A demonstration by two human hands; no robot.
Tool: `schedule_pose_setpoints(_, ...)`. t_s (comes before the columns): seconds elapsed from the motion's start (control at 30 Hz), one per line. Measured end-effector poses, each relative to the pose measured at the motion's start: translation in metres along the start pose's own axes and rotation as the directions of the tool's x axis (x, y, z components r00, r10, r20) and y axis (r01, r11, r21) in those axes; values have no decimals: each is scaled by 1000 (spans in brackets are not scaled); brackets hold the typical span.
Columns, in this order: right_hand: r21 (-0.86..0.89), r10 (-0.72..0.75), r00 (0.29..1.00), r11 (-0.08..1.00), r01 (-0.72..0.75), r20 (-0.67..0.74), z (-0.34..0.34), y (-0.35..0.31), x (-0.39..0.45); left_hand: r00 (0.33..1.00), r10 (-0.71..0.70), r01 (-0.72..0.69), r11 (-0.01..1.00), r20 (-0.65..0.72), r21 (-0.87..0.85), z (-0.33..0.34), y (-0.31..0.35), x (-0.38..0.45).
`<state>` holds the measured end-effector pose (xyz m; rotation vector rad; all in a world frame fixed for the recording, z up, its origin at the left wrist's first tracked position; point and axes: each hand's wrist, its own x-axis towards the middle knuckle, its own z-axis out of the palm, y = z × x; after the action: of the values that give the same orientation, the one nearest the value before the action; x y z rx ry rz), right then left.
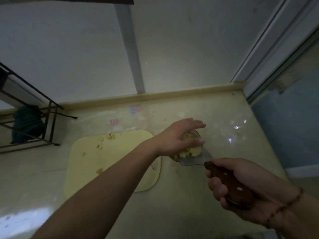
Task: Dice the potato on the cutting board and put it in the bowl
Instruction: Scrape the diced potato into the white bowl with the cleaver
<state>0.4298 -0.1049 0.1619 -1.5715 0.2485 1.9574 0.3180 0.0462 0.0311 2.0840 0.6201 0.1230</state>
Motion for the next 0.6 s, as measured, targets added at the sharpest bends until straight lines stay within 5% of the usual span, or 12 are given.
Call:
schedule_pose_setpoints(0.17, 0, 15, 1000, 1000, -15, -3, 1, -1, 1, 988, 20, -43, 988, 153, 146, 5, -7, 6)
schedule_pose_setpoints(0.6, -6, 16, 1000, 1000, -16, -11, 1, 1, 1, 990, 50, -93, 930, 128, 356, 6, -29, 20)
